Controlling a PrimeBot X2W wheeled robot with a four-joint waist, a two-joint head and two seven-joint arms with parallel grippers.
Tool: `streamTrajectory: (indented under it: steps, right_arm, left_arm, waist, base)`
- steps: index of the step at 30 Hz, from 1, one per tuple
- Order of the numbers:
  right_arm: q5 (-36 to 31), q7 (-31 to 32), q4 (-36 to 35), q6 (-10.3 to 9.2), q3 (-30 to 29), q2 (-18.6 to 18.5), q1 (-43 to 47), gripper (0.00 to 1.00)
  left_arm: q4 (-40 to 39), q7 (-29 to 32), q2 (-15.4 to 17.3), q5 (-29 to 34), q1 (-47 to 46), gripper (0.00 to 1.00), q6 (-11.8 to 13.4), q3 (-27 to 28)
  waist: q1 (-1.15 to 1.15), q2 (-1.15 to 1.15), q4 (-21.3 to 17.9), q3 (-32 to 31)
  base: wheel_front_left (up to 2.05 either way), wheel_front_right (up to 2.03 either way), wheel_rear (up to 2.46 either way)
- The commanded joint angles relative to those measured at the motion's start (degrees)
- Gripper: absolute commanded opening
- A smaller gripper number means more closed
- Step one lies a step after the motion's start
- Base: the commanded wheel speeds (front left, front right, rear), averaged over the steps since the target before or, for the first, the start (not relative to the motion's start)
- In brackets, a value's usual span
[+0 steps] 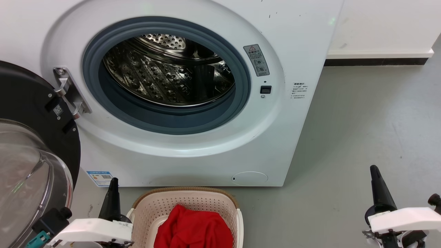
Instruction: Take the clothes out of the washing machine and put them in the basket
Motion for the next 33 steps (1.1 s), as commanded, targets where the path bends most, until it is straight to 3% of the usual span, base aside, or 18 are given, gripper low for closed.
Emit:
streamTrajectory:
  steps: [1, 33]
  right_arm:
    - [2.27, 0.49, -0.24, -0.01, -0.13, -0.21, -1.71, 0.0]
    - [23.28, 5.64, 1.81, -0.02, -0.56, -0.3, -3.6, 0.0]
  left_arm:
    - [-0.26, 0.47, 0.07, -2.18, -1.35, 0.0, -0.39, 0.24]
    - [2.33, 5.59, 0.04, -23.5, -4.03, 0.0, -1.23, 0.92]
  waist:
    - [0.0, 0.0, 0.02, -0.04]
    - [0.0, 0.0, 0.39, -0.69]
  base:
    - [0.0, 0.0, 0.0]
    - [0.0, 0.0, 0.0]
